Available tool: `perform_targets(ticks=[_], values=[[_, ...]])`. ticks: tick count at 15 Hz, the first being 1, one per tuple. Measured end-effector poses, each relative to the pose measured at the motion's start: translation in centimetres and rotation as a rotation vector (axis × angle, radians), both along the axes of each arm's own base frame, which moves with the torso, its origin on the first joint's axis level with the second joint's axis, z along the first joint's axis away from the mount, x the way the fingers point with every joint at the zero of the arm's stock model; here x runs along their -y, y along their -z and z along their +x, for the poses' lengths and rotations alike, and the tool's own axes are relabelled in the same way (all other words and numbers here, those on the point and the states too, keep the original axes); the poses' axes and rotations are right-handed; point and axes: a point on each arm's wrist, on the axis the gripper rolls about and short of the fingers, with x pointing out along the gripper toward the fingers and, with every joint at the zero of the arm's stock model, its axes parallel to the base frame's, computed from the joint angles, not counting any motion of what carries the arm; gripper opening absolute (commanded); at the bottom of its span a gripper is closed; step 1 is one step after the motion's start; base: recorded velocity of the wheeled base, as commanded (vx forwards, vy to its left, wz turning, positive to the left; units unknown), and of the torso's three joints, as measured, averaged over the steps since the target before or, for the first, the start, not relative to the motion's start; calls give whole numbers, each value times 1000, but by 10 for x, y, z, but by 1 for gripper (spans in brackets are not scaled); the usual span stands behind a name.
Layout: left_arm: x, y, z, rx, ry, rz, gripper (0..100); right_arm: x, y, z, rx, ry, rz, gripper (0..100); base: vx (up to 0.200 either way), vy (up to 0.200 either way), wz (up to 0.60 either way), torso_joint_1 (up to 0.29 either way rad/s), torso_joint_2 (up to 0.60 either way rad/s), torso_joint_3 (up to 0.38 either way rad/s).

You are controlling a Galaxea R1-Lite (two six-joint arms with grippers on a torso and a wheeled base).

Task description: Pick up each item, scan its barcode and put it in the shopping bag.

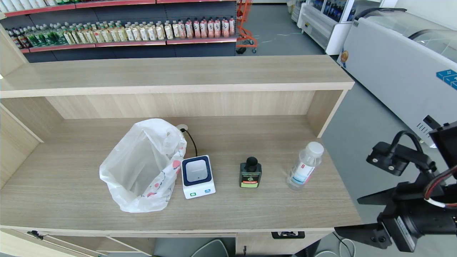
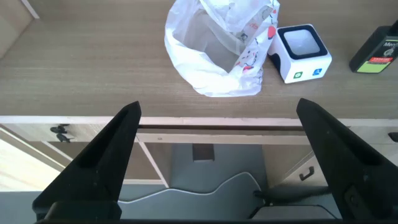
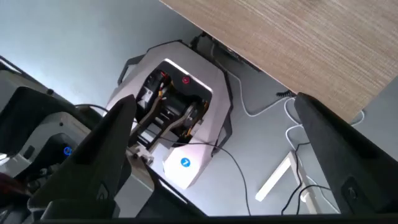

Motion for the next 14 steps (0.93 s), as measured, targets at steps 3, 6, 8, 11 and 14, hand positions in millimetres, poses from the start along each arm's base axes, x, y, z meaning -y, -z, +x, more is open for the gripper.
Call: perform_targets(ticks=[3, 6, 8, 11, 14], values=[[0, 0, 0, 0, 1, 0, 100, -17, 22, 31, 45, -58, -37, 100, 0, 0, 0, 0, 0, 0], [0, 0, 0, -1, 0, 0, 100, -35, 40, 58, 91, -91, -33, 100, 0, 0, 0, 0, 0, 0], [0, 0, 0, 0, 0, 0, 100, -50, 49, 75, 113, -112, -23, 100, 0, 0, 0, 0, 0, 0], [0, 0, 0, 0, 0, 0, 100, -70, 54, 95, 126, -141, -21, 100, 0, 0, 0, 0, 0, 0], [0, 0, 0, 0, 0, 0, 100, -83, 59, 110, 150, -185, -44, 100, 0, 0, 0, 0, 0, 0]])
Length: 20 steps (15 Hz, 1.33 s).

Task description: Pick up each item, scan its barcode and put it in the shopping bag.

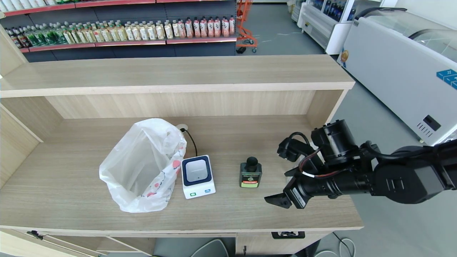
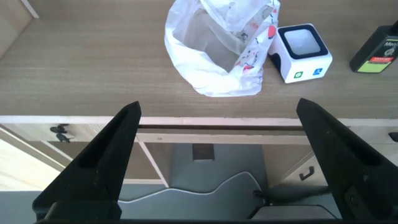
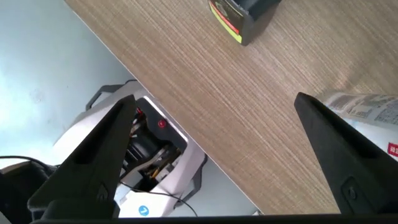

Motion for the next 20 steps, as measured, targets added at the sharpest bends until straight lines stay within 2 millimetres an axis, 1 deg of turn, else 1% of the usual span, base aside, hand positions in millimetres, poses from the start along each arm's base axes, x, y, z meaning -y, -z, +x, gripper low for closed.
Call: perform_targets(ticks=[2, 5, 11, 14, 16, 20], values=[[0, 0, 0, 0, 0, 0, 100, -4, 5, 7, 17, -24, -23, 100, 0, 0, 0, 0, 0, 0], [0, 0, 0, 0, 0, 0, 100, -10, 9, 18, 43, -27, -10, 100, 0, 0, 0, 0, 0, 0], [0, 0, 0, 0, 0, 0, 100, -26, 14, 41, 57, -42, 9, 100, 0, 0, 0, 0, 0, 0], [0, 0, 0, -1, 0, 0, 100, -37, 14, 55, 91, -91, 16, 100, 0, 0, 0, 0, 0, 0], [0, 0, 0, 0, 0, 0, 100, -47, 17, 61, 101, -110, 21, 100, 0, 0, 0, 0, 0, 0], [0, 0, 0, 0, 0, 0, 100, -65, 26, 72, 126, -160, 1, 100, 0, 0, 0, 0, 0, 0]])
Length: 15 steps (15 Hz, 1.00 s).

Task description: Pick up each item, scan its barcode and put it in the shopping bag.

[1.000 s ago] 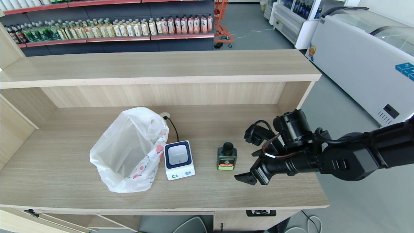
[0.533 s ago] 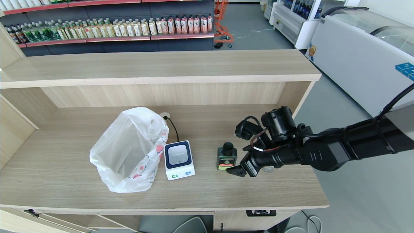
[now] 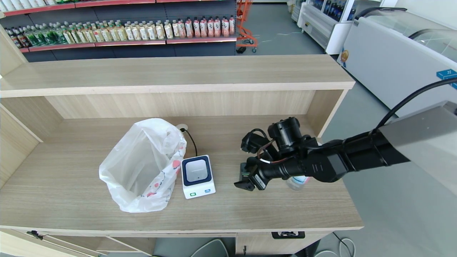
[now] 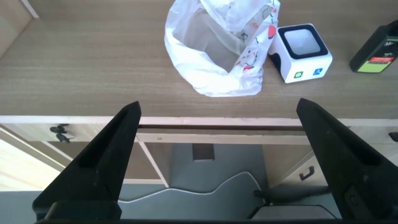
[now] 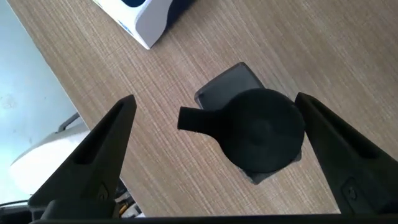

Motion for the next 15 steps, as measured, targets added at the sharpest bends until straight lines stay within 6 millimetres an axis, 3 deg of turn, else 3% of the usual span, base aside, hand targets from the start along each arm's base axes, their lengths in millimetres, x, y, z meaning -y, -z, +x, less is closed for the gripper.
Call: perform_targets(ticks=[8, 9, 15], values=[[0, 0, 0, -1, 0, 0, 100, -6, 17, 16, 14, -24, -31, 100, 0, 0, 0, 0, 0, 0], [0, 0, 0, 0, 0, 0, 100, -8, 18, 18, 17, -28, -27, 0, 0, 0, 0, 0, 0, 0], [0, 0, 0, -1, 0, 0, 100, -7, 25, 21, 10, -41, -42, 0, 0, 0, 0, 0, 0, 0]])
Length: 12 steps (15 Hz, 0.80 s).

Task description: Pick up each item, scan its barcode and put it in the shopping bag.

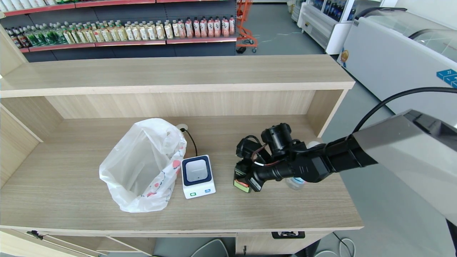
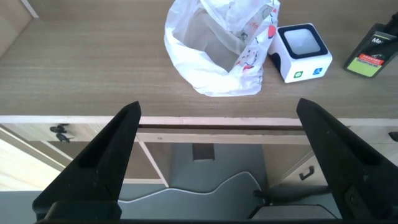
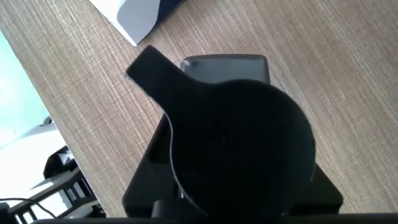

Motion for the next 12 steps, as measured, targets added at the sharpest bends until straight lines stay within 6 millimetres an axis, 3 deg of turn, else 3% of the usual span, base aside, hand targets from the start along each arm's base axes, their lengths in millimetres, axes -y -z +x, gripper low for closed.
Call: perform_targets(ticks=[5, 7, 12], values=[[0, 0, 0, 0, 0, 0, 100, 3, -11, -2, 15, -3, 21, 0, 0, 0, 0, 0, 0, 0], [0, 0, 0, 0, 0, 0, 100, 5, -30, -6, 30, -22, 73, 0, 0, 0, 0, 0, 0, 0], [0, 0, 0, 0, 0, 0, 100, 20, -106, -26, -29, 49, 356, 0, 0, 0, 0, 0, 0, 0]])
